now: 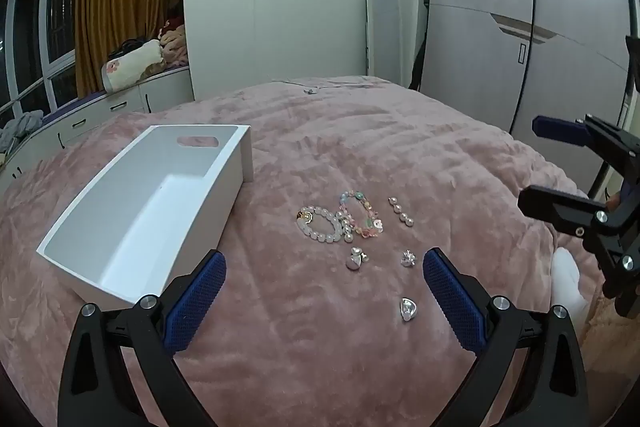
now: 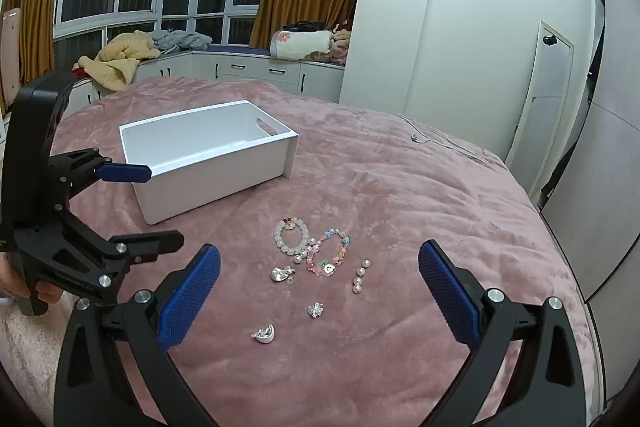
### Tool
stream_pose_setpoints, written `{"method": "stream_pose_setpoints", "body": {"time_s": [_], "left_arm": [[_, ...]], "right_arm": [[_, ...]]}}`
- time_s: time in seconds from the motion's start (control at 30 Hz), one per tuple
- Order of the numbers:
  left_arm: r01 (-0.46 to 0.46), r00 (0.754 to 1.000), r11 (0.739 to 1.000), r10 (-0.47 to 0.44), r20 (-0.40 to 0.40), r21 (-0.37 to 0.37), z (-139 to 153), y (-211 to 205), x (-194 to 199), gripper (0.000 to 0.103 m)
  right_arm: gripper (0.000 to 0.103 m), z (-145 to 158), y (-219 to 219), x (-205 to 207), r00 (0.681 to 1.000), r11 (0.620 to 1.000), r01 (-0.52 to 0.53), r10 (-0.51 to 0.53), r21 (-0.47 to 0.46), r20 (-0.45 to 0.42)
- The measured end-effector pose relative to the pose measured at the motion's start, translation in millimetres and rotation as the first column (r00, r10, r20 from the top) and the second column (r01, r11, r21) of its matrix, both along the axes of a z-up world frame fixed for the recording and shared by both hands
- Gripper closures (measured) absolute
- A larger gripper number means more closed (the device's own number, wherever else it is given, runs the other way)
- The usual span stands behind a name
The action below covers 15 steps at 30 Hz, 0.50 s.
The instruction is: Organize jewelry
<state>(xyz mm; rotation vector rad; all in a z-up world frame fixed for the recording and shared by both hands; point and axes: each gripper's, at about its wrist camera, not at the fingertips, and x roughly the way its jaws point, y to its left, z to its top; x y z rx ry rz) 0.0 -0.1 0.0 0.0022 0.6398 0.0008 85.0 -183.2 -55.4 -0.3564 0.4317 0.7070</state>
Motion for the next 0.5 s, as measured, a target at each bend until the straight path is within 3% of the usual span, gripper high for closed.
{"method": "stream_pose_setpoints", "body": {"time_s": [0.17,0.3,0.5], "left_arm": [[0.011,1.000,1.000,-0.011,0.014,0.000,2,-2,0,0.003],[0.013,1.000,1.000,-0.014,0.026,0.013,23,2,0,0.003],[-0.004,0.998,1.000,0.004,0.056,0.007,19,-2,-8,0.003]], "right_arm": [[0.005,1,-1,0,1.000,1.000,0.002,-0.002,0.003,0.001],[0.005,1,0,-1,1.000,1.000,0.001,-0.001,0.001,-0.002],[0.005,0,1,-2,1.000,1.000,-0.004,0.004,-0.003,0.006]]}}
